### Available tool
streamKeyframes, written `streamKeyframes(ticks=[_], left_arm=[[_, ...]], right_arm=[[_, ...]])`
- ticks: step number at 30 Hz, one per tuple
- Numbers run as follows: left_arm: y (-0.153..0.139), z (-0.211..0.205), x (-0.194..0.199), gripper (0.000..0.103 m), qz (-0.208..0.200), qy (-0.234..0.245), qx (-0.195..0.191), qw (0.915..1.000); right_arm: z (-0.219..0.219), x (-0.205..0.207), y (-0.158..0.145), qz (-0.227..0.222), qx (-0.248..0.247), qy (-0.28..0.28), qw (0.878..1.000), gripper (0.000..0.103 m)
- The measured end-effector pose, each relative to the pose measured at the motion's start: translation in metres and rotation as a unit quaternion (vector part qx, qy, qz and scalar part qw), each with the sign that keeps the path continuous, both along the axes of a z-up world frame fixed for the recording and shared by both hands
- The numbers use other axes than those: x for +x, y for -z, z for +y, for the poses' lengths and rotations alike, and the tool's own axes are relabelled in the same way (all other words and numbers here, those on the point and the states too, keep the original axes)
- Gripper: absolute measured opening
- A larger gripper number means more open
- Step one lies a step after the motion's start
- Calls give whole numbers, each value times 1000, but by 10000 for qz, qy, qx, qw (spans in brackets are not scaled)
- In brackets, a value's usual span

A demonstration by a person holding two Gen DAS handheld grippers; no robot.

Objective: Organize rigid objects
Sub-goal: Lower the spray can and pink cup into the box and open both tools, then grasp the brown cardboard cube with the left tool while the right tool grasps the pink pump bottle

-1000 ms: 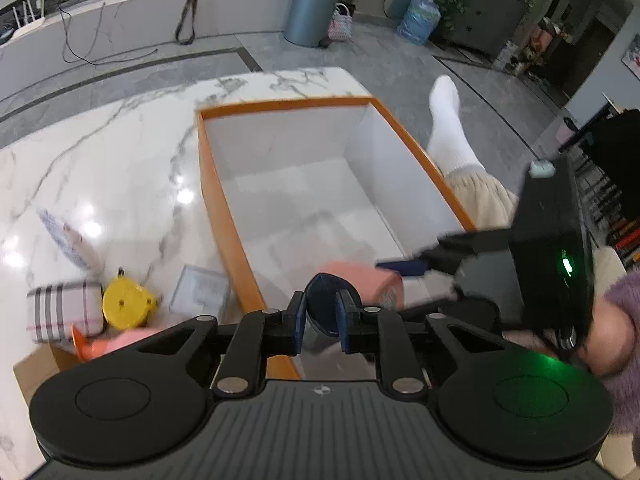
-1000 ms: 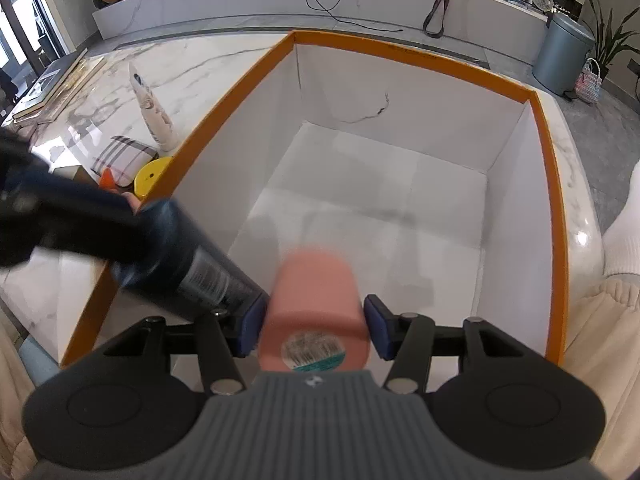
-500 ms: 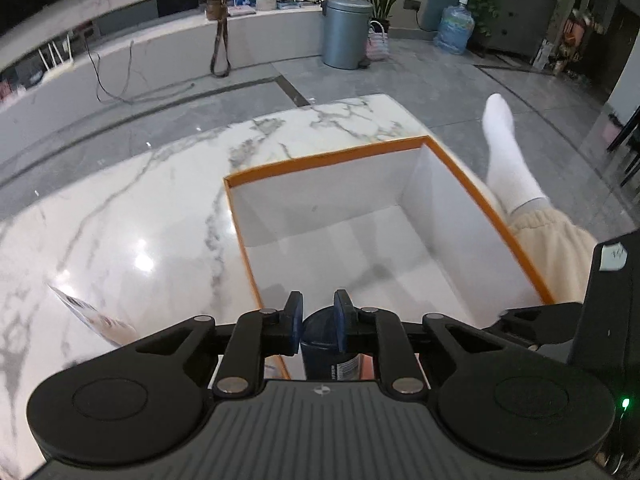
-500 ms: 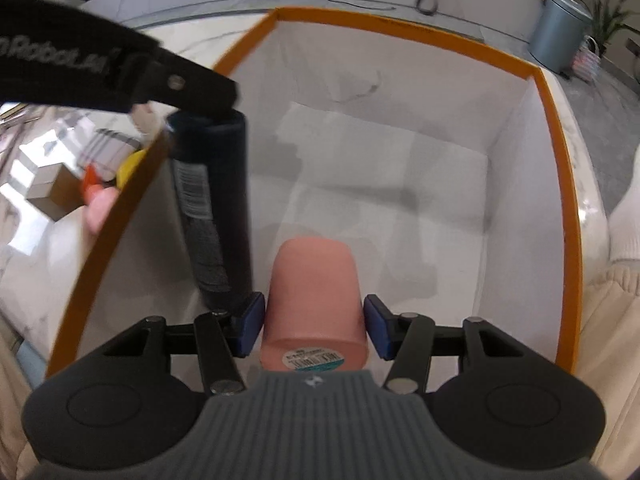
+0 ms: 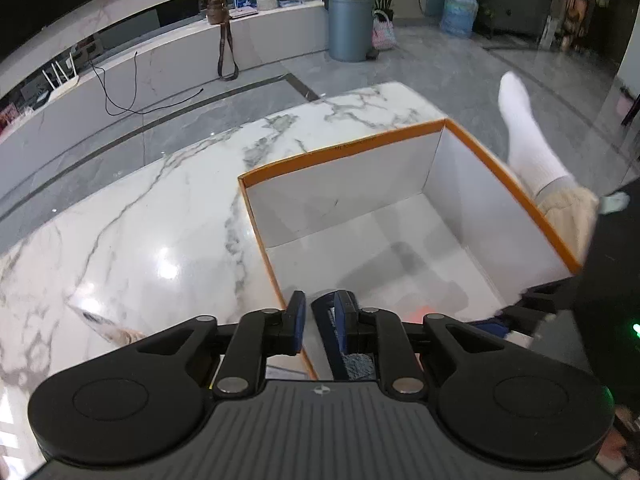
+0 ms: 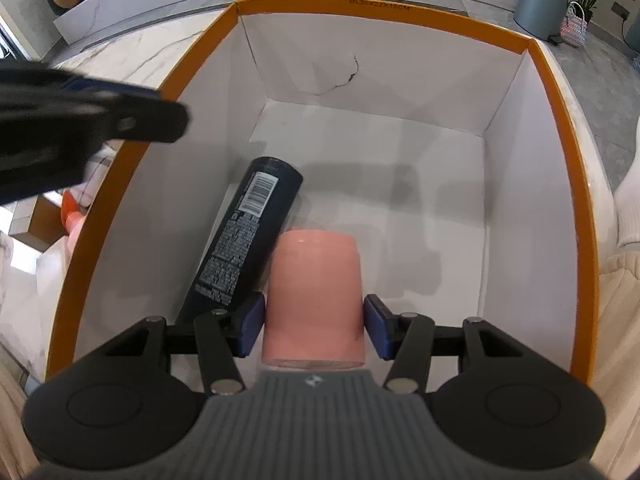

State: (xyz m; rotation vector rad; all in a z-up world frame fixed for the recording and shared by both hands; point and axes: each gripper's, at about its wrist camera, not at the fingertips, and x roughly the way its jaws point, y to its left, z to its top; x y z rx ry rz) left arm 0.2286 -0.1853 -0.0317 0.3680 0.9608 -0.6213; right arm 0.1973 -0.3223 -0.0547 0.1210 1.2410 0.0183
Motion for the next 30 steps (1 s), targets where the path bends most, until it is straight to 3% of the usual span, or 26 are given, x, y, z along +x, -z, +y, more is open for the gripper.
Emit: streamKeyframes(ticks=[7, 11, 20, 24, 30], left_arm=[[-21, 33, -9, 20, 208, -124, -344, 9991], [-28, 46, -13, 20, 158, -125, -334, 9992], [-37, 87, -19, 20, 291, -364, -241, 9986], [-42, 112, -24, 20, 269, -471, -135, 9984], [-45, 151, -32, 20, 315, -774, 12, 9965]], right_arm=[[14, 4, 3, 173, 126, -55, 9998, 54], [18, 1, 2, 355, 234, 96, 9991, 54], [28, -7, -5, 269, 4, 73, 9996, 56], [35, -14, -21, 47, -228, 5, 9997, 56], [55, -34, -63, -727, -121, -368, 9966, 56]])
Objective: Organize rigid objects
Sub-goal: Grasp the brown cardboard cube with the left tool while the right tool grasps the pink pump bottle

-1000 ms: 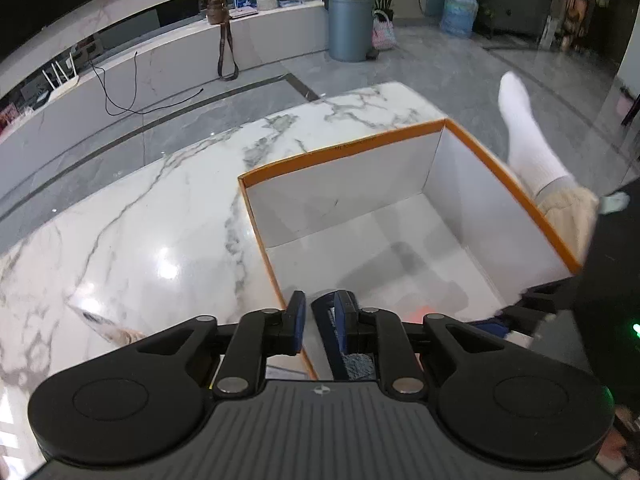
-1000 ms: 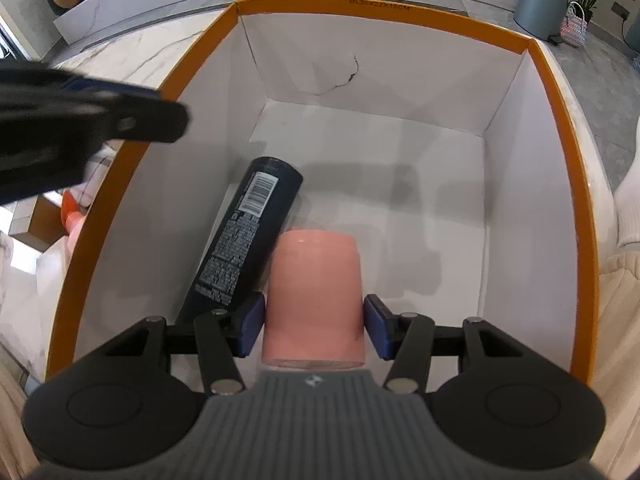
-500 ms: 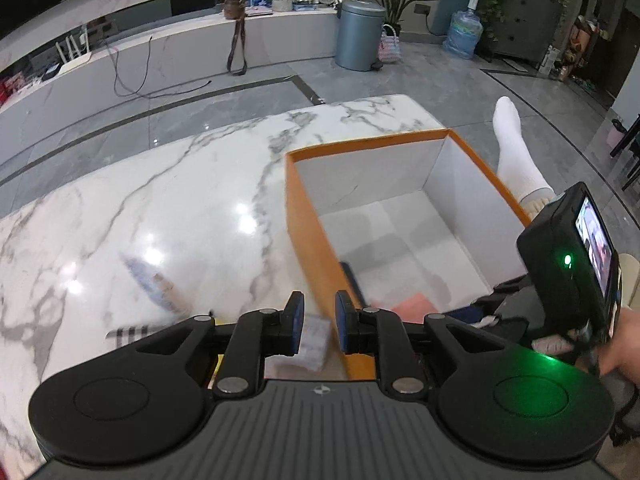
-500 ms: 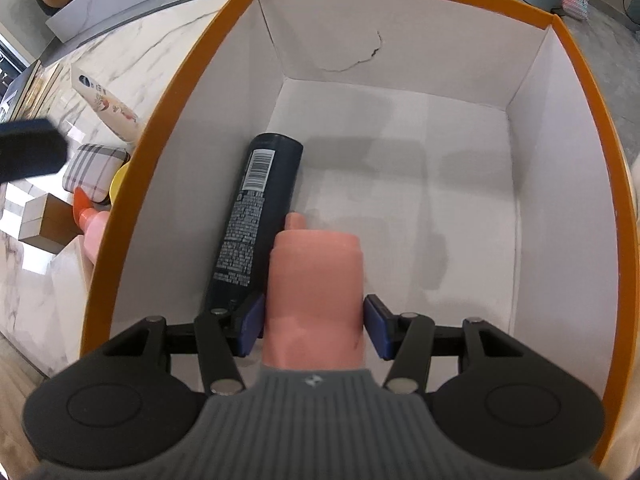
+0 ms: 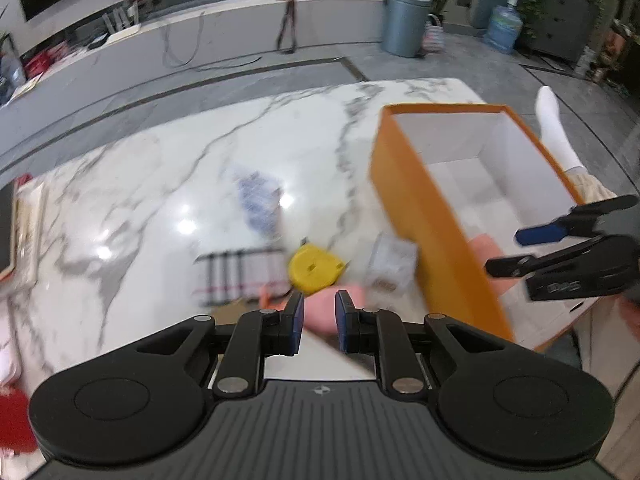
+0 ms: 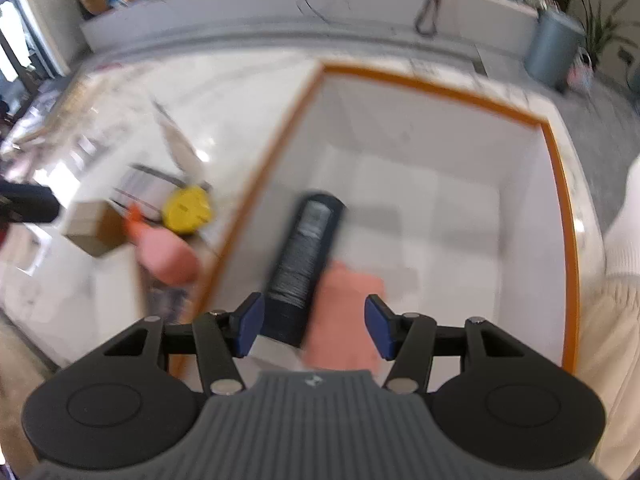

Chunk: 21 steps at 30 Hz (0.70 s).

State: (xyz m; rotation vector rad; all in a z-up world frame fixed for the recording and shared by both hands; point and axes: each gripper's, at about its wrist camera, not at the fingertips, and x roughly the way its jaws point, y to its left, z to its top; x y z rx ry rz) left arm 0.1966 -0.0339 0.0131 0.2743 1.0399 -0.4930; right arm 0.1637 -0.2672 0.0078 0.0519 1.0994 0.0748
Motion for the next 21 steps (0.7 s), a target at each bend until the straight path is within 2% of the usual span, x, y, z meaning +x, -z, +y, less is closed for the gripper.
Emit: streamKeyframes(ticks=[2, 4, 8, 13, 16, 18, 21], left_arm=[[1, 14, -3, 20, 36, -92, -7, 10000], [1, 24, -6, 20, 73, -147, -2, 9999], [-1, 45, -13, 20, 57, -224, 55, 9997], [7, 68, -11, 22, 162, -374, 35, 9992], [17, 80, -4, 33, 292, -644, -136, 9974], [24, 86, 1, 48, 341, -824, -252, 9957], [32, 87, 7, 65, 301, -957, -301, 9945]], right_arm=[[13, -7, -12, -273, 63, -127, 9995, 53], [29, -11, -21, -511, -142, -301, 9981, 53], [57, -16, -38, -829, -13, -615, 9947, 52], [95, -10, -35, -754, 186, -1128, 9906, 52], [116, -5, -19, -526, 204, -1323, 9896, 52], [126, 1, -7, -397, 209, -1389, 9893, 52], [138, 11, 11, -246, 145, -1429, 9893, 49]])
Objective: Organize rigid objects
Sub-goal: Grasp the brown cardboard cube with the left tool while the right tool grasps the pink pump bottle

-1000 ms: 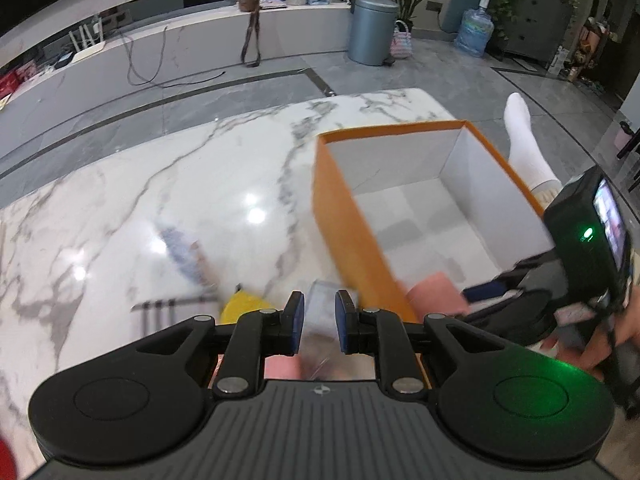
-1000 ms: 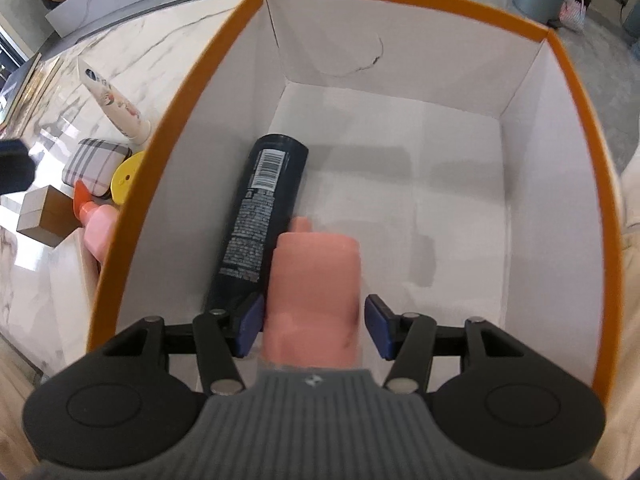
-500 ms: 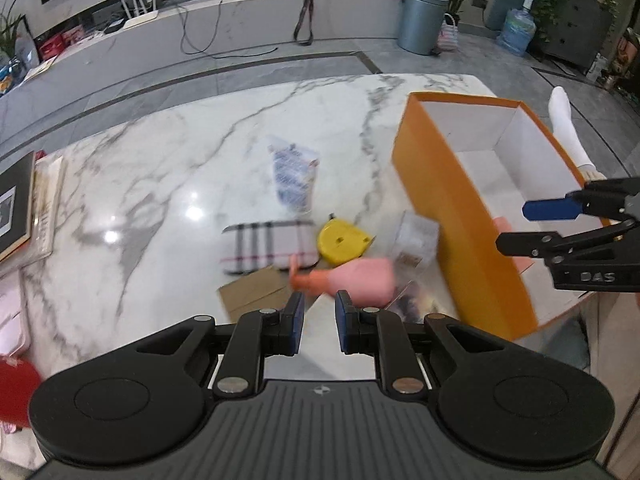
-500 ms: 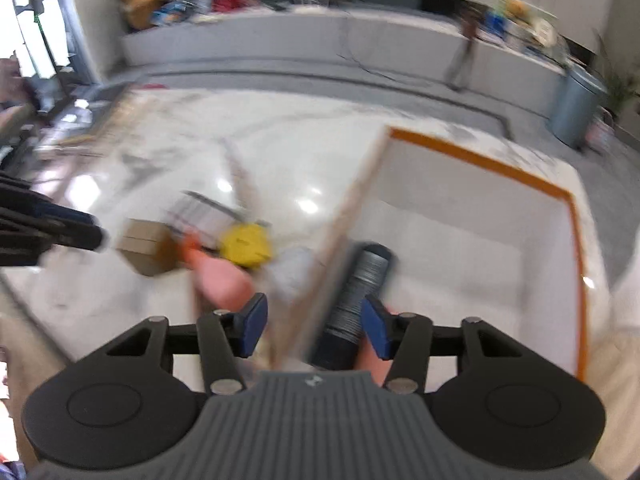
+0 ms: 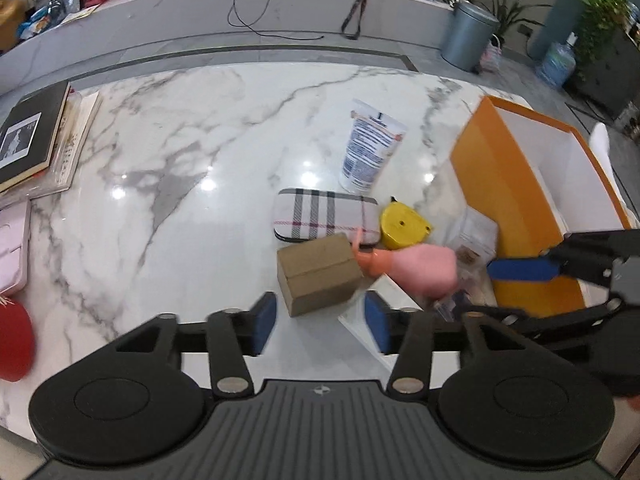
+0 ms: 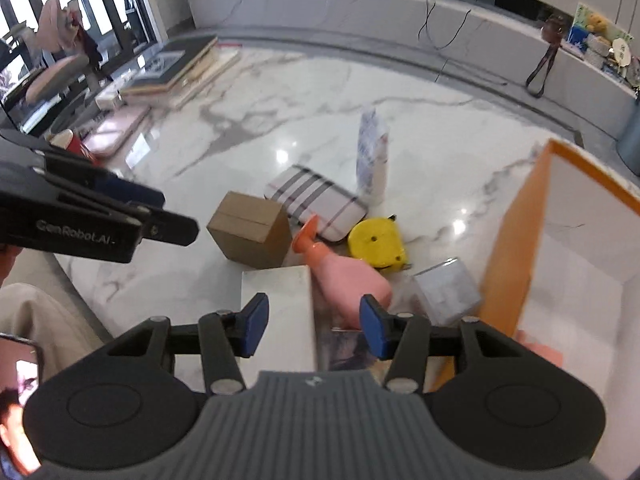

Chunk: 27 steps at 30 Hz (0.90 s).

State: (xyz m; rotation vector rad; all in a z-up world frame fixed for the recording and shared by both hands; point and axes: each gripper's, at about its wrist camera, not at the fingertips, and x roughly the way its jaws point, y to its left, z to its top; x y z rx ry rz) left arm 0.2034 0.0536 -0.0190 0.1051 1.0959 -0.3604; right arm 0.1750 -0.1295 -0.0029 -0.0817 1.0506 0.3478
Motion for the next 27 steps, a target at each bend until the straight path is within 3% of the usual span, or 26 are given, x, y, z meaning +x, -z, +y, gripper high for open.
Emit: streamKeyframes(ticks=[5, 12, 27], left_arm=[[17, -5, 17, 76, 96, -58, -100, 9999], [42, -17, 37, 78, 303, -117, -36, 9995], [54, -5, 52, 71, 789, -59, 280, 9965]], right_arm=[[8, 24, 21, 172, -331, -132, 9992, 49], [11, 47, 36, 248, -734, -470, 9959, 48], [38, 73, 53, 212, -989, -1423, 9846, 40]])
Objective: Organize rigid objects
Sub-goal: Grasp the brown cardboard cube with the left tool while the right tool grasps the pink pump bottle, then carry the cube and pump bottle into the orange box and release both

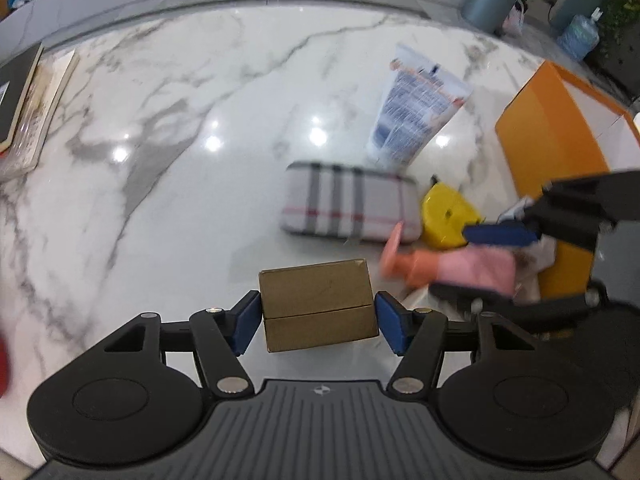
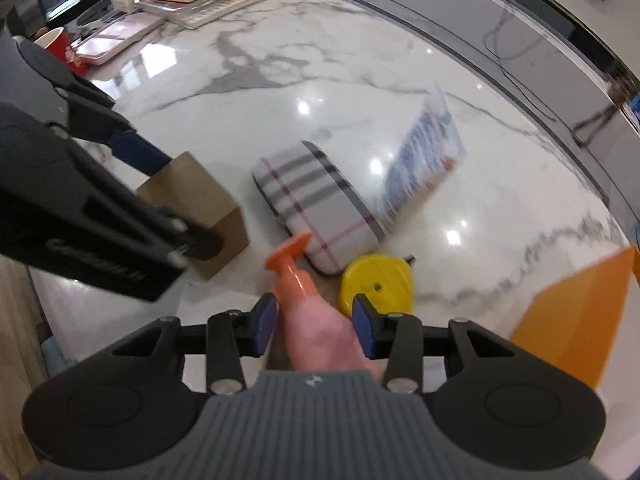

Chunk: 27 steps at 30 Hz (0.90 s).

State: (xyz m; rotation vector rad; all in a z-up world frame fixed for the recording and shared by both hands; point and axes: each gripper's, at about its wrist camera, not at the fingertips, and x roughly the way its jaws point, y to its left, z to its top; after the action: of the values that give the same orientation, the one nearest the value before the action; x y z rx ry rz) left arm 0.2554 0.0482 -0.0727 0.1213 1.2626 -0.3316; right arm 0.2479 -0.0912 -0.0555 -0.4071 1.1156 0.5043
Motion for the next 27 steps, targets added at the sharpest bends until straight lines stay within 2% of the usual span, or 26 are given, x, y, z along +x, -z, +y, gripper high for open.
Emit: streamKeyframes(ticks=[4, 6, 14, 20, 21, 27], left_arm=[[0, 16, -4, 71, 33, 36, 28, 10000], [0, 19, -6, 75, 24, 67, 31, 10000], [14, 13, -6, 75, -14, 169, 138, 9998], [24, 14, -3, 73, 115, 76, 118, 9998], [25, 14, -4, 71, 105, 87, 139, 9998], [20, 20, -8, 67, -8, 39, 100, 9999]], right_arm=[[10, 8, 6, 40, 28, -117, 9999, 32], [14, 13, 11, 94, -27, -118, 9999, 32], [19, 18, 24, 157, -98, -98, 9998, 32], [20, 18, 31, 106, -99, -46, 9999, 31], [20, 17, 30, 75, -116, -48, 9999, 28], [18, 11, 23, -165, -137, -35, 9998, 27]])
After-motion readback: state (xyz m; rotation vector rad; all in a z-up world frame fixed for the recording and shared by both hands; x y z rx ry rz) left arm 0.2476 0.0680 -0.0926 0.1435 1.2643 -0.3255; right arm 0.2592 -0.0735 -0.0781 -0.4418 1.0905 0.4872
